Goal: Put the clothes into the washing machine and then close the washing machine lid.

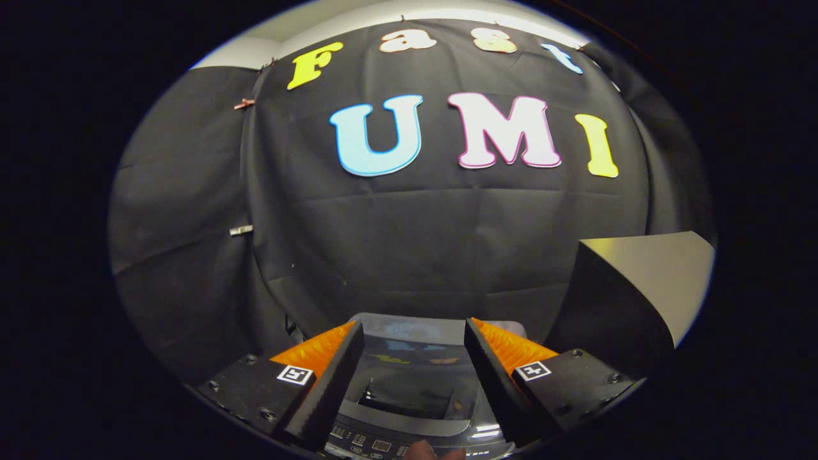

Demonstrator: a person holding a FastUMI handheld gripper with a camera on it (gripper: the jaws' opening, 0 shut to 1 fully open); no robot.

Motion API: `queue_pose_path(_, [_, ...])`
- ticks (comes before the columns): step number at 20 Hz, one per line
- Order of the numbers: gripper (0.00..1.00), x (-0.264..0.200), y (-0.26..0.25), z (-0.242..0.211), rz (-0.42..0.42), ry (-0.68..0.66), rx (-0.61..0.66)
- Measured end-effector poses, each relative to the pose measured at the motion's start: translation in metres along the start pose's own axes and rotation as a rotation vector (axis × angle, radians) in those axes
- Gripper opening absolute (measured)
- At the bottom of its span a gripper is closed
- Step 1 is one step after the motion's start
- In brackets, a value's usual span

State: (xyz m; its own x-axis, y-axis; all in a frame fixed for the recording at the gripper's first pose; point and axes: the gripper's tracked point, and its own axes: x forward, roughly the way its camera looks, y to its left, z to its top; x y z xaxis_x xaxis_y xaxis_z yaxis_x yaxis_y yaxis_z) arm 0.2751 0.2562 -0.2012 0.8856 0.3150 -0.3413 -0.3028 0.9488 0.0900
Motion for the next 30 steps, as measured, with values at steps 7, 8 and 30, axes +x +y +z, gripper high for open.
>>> queue_pose_path(7, [0.98, -0.064, 0.003, 0.028, -0.027, -0.161, -0.008])
queue_pose_path(8, [0.98, -0.074, 0.004, 0.030, -0.032, -0.175, -0.016])
queue_pose_path(30, [0.98, -0.275, 0.013, 0.050, -0.064, -0.269, -0.083])
